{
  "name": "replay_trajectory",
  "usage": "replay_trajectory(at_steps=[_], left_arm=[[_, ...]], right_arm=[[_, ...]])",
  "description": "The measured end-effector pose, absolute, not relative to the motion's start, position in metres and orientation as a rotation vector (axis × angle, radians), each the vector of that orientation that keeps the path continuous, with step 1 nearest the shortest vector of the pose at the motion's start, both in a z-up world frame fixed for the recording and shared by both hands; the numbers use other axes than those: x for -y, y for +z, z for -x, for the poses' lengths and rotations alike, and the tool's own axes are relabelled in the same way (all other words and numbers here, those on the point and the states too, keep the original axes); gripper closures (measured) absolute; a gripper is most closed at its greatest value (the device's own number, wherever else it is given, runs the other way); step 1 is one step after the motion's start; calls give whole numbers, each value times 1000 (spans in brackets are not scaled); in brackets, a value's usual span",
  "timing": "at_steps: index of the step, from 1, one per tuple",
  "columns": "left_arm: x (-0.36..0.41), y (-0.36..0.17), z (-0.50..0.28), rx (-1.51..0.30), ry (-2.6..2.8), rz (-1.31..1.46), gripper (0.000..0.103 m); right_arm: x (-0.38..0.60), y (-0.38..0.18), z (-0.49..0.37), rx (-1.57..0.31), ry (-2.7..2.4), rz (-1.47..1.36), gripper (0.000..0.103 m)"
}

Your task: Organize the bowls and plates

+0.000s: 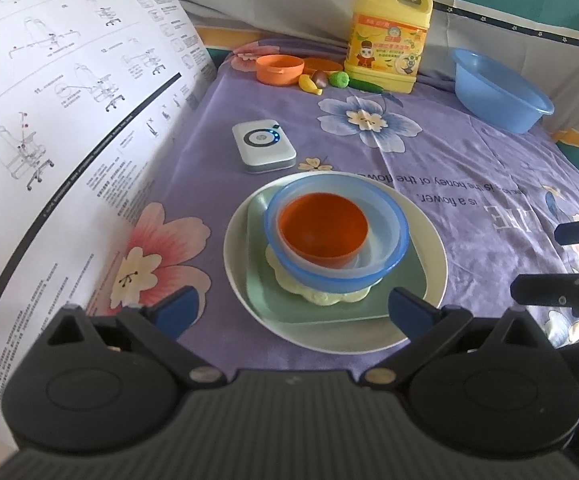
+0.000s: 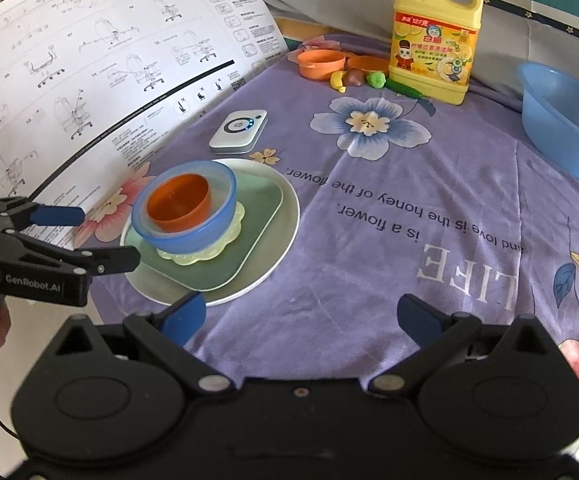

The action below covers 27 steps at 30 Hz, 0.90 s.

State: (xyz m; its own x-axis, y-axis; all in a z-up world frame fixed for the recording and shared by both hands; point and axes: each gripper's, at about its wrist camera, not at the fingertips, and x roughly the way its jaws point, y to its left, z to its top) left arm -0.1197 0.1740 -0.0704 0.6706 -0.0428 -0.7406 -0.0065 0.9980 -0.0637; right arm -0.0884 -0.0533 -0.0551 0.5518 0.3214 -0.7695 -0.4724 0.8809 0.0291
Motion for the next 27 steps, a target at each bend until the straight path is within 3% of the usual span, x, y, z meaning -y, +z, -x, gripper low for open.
replay_trajectory(at_steps=[27], left_arm=[[-172,-68,114,-840,-20,31,0]], right_arm=[[54,-58,86,-874,469,189,0]])
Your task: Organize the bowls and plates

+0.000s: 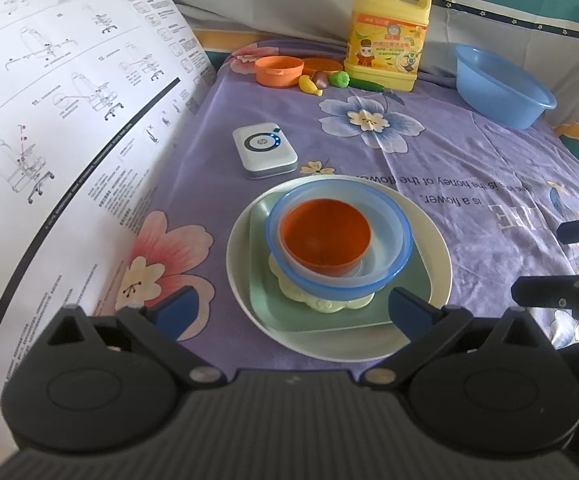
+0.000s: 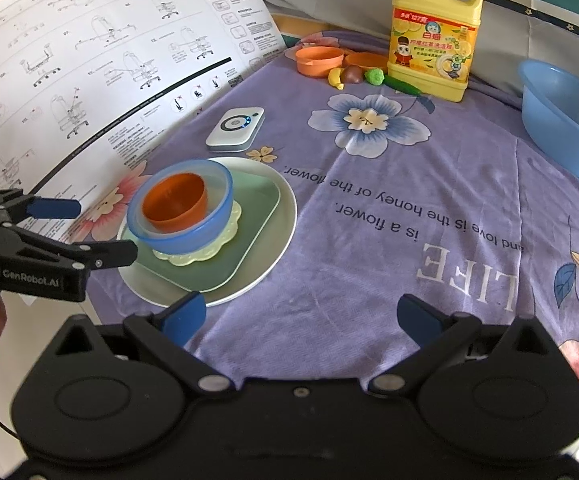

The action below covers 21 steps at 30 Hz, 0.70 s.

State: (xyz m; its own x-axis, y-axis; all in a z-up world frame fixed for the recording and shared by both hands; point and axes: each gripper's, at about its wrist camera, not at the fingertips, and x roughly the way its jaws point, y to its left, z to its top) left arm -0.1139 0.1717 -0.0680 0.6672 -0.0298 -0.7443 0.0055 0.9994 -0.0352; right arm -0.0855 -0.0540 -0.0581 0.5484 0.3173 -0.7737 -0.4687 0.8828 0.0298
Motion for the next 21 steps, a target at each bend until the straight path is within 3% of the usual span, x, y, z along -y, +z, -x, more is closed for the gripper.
replay_trajectory(at_steps=[21], left_arm=[[-173,-71,113,-850,-12,7,0]], right_arm=[[55,-58,84,-874,470,188,0]])
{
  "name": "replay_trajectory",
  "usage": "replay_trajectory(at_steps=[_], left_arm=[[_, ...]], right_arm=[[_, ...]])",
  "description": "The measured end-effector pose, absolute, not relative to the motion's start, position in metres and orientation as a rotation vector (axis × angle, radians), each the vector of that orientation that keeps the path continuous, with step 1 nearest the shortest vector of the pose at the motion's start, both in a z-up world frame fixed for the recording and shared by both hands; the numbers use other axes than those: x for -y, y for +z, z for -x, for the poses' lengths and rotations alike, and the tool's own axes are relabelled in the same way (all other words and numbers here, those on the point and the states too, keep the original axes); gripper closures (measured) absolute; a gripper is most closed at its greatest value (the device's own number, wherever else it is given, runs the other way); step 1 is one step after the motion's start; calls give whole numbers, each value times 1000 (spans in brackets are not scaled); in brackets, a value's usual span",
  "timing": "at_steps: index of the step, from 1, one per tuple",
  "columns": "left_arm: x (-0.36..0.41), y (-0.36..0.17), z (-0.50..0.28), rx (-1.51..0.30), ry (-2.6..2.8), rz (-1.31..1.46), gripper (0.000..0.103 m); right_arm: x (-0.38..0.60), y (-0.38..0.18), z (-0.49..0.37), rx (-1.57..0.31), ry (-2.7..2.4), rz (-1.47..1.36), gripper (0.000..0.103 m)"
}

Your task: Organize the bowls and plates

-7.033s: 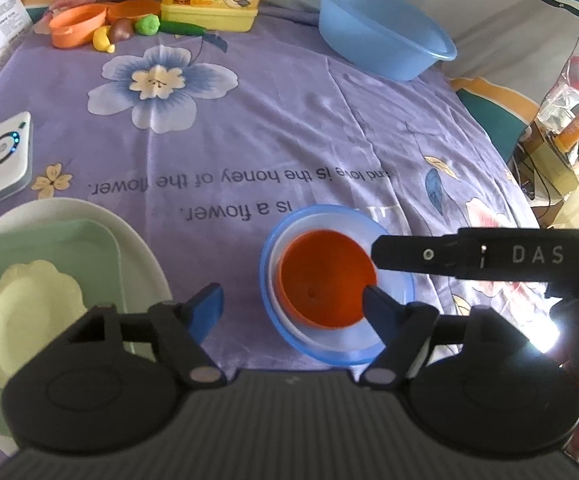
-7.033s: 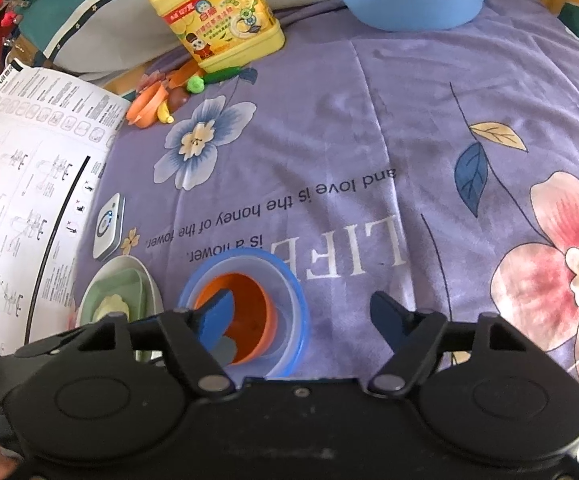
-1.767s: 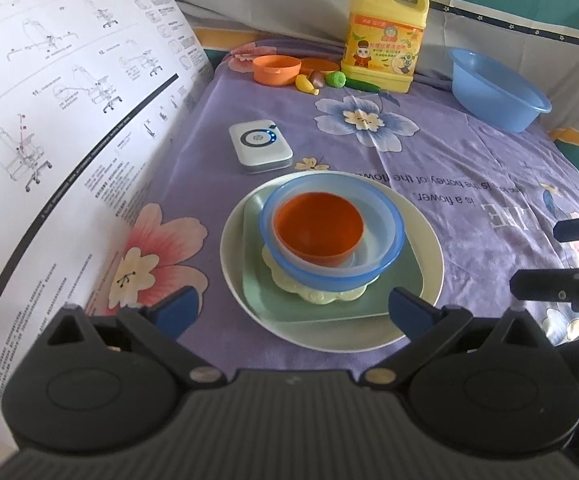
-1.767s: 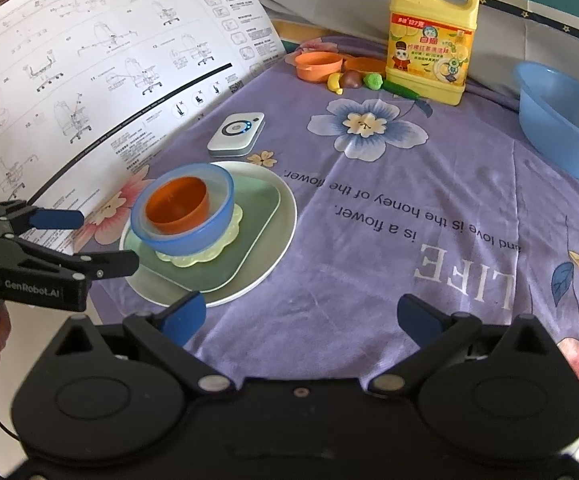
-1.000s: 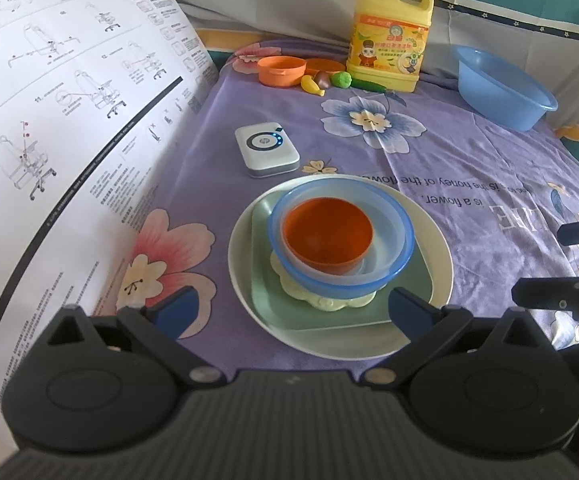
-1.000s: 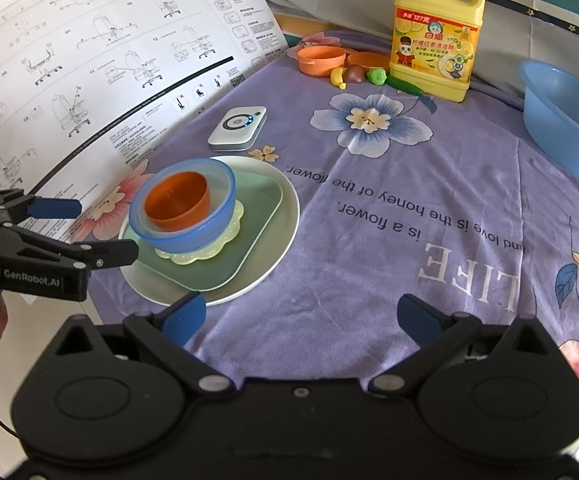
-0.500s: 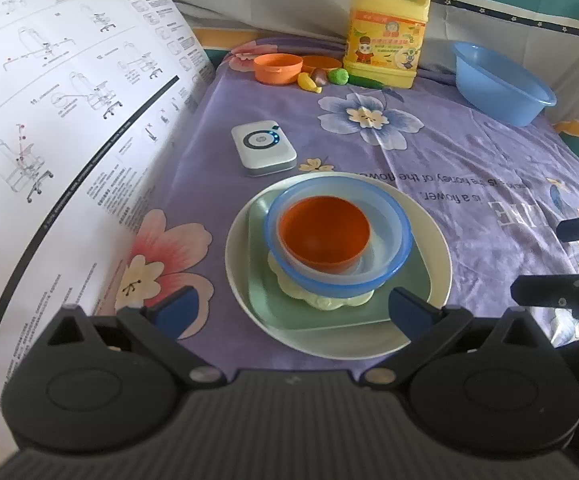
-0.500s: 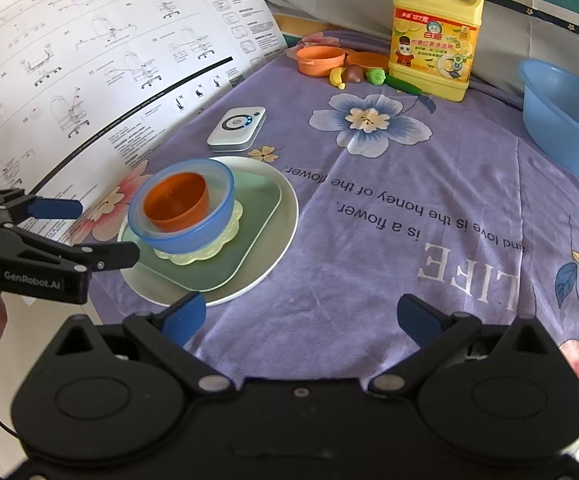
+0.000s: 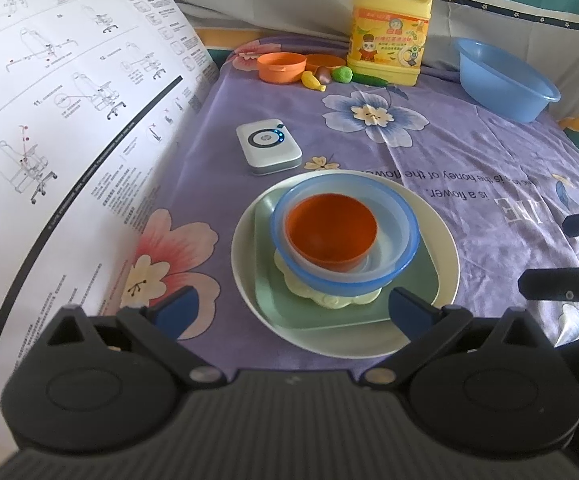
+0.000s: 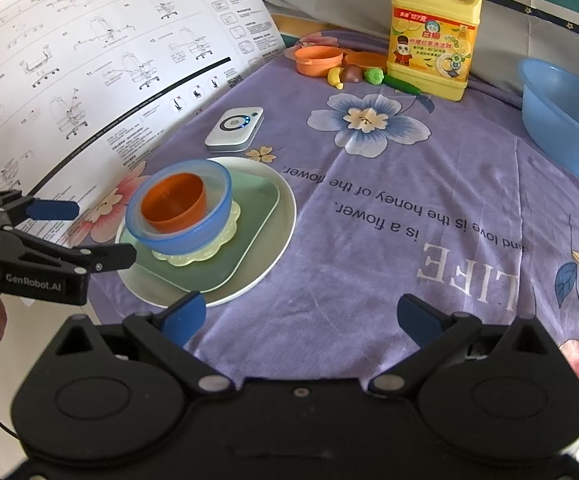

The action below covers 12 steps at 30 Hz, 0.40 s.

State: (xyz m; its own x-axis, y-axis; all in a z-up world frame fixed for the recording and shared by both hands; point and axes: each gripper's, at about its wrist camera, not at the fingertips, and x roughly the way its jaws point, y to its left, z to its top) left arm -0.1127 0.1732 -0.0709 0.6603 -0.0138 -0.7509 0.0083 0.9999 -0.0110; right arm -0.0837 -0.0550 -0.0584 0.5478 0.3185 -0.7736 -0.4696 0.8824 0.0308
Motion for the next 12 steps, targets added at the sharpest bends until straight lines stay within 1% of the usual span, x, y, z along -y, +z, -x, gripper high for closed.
replay_trajectory(at_steps=[12], left_arm=[[-172,-70,114,-848,-18,-11,0]], right_arm=[[54,-60,84,-876,469,187,0]])
